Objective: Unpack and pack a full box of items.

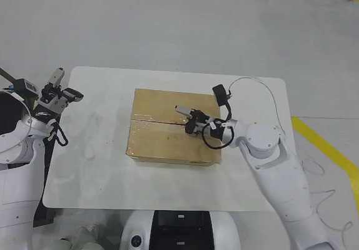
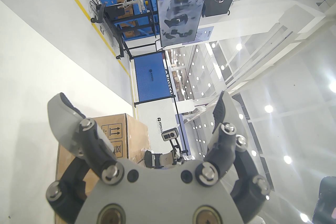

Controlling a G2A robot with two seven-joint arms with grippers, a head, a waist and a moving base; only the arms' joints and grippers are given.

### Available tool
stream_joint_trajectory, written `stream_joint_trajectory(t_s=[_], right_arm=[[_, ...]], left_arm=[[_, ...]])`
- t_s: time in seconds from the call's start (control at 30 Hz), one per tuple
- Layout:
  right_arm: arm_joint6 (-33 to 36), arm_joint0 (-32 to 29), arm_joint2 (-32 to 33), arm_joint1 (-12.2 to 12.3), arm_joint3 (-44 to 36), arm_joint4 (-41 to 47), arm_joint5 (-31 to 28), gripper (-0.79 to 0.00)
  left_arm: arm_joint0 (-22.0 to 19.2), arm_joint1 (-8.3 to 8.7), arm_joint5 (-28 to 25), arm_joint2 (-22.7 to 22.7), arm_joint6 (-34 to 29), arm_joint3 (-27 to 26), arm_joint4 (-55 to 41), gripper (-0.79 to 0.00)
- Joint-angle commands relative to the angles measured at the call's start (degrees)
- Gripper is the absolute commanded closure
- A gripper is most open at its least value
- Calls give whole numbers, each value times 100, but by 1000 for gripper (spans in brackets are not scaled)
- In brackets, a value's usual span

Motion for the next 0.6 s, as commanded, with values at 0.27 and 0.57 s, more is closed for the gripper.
stream_joint_trajectory(t_s=[0.27,0.57], right_arm=[[-173,-487,502,129,-361,102,-33,-785],[-326,-842,865,231,-559,101,26,-785]], left_arm=[[0,0,0,0,0,0,0,-785],[0,0,0,0,0,0,0,-785]])
